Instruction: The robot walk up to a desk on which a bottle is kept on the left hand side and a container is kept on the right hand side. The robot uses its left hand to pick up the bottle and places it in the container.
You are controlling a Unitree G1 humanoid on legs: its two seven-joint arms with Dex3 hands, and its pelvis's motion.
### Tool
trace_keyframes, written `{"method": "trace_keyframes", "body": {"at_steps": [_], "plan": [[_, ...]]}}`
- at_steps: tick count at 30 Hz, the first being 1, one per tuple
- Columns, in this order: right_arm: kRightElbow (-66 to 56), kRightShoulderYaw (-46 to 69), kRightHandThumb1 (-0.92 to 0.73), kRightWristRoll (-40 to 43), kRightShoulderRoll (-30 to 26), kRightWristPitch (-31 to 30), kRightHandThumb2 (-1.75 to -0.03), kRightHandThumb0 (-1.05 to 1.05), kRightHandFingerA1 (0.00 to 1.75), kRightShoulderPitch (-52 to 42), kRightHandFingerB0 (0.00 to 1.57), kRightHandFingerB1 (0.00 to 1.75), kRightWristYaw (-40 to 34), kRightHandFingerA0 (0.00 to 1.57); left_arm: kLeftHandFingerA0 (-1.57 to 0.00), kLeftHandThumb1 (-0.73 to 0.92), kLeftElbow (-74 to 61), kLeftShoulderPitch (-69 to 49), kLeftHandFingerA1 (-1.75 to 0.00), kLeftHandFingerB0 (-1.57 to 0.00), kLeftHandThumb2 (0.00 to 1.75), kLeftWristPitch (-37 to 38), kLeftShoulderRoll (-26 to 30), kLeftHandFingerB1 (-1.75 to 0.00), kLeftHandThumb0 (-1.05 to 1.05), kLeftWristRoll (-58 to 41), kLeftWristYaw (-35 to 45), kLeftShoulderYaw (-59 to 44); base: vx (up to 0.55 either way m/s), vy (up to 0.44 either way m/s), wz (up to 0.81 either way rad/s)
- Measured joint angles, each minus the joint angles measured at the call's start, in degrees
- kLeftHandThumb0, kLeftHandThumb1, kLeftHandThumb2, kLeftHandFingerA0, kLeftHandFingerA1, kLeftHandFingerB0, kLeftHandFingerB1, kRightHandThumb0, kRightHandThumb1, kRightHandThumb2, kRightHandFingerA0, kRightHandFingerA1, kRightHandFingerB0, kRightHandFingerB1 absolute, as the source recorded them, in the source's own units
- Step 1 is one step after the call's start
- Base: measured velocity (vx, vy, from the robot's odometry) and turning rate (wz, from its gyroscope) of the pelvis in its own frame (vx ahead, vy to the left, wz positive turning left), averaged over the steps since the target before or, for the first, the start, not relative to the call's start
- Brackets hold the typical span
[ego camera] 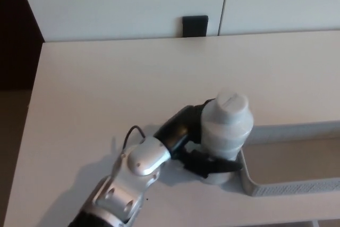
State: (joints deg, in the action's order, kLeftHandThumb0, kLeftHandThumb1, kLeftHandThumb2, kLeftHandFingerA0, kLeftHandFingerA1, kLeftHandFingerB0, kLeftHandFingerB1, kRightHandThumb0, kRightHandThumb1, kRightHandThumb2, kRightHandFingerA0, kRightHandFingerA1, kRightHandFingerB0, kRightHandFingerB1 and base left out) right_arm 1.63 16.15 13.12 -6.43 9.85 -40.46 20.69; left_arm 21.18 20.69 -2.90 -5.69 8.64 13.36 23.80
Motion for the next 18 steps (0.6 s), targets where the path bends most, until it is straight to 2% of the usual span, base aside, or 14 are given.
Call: {"method": "trace_keyframes", "body": {"at_steps": [1, 5, 6, 8, 10, 12, 18], "plan": [[0.01, -0.03, -0.62, -0.02, 0.00, 0.00, -0.58, -0.07, 0.67, 0.13, 0.40, 0.52, 0.00, 0.52, -1.57, 0.70, 1.59, 0.95, -0.98, -0.86, 0.61, -0.02, -0.83, -0.49, -0.57, 0.08, -0.78, -0.41, 0.00, 0.000, 0.00], [-0.15, -0.13, -0.62, -0.02, 0.01, 0.01, -0.58, -0.07, 0.64, 0.63, 0.43, 0.51, 0.00, 0.52, -1.57, 0.69, 6.74, 3.78, -0.93, -0.90, 0.61, 0.03, -2.99, -0.49, -0.57, 0.12, -3.37, -2.24, 0.00, 0.000, 0.00], [-0.18, -0.14, -0.60, -0.02, 0.01, 0.01, -0.57, -0.09, 0.62, 0.65, 0.44, 0.51, 0.00, 0.50, -1.57, 0.65, 7.06, 3.99, -0.88, -0.90, 0.68, 0.05, -3.14, -0.53, -0.56, 0.12, -3.58, -2.39, 0.00, 0.000, 0.00], [-0.52, -0.18, -0.61, -0.01, -0.01, -0.03, -0.57, -0.08, 0.64, 0.96, 0.44, 0.51, 0.00, 0.52, -1.57, 0.65, 10.17, 5.93, -0.87, -0.90, 0.68, 0.14, -4.19, -0.53, -0.55, 0.17, -5.62, -3.63, 0.00, 0.000, 0.00], [-0.46, -0.17, -0.60, -0.01, -0.11, -0.12, -0.57, -0.16, 0.61, 2.06, 0.45, 0.51, -0.02, 0.51, -1.57, 0.69, 12.73, 7.57, -0.87, -0.91, 0.66, 0.50, -5.07, -0.52, -0.53, 0.31, -7.74, -4.74, 0.00, 0.000, 0.00], [-0.44, -0.17, -0.60, -0.06, -0.47, -0.17, -0.58, -0.14, 0.64, 2.96, 0.46, 0.54, -0.07, 0.51, -1.56, 0.72, 13.75, 8.24, -0.90, -0.90, 0.61, 0.79, -5.40, -0.52, -0.53, 0.59, -9.22, -5.29, 0.00, 0.000, 0.00], [-1.05, -0.01, -0.61, -0.19, -1.27, -0.20, -0.57, -0.14, 0.61, 3.00, 0.45, 0.51, -0.29, 0.53, -1.57, 0.71, 12.35, 8.26, -0.86, -0.85, 0.64, 1.70, -3.03, -0.50, -0.49, 1.76, -11.16, -7.02, 0.00, 0.000, 0.00]]}}
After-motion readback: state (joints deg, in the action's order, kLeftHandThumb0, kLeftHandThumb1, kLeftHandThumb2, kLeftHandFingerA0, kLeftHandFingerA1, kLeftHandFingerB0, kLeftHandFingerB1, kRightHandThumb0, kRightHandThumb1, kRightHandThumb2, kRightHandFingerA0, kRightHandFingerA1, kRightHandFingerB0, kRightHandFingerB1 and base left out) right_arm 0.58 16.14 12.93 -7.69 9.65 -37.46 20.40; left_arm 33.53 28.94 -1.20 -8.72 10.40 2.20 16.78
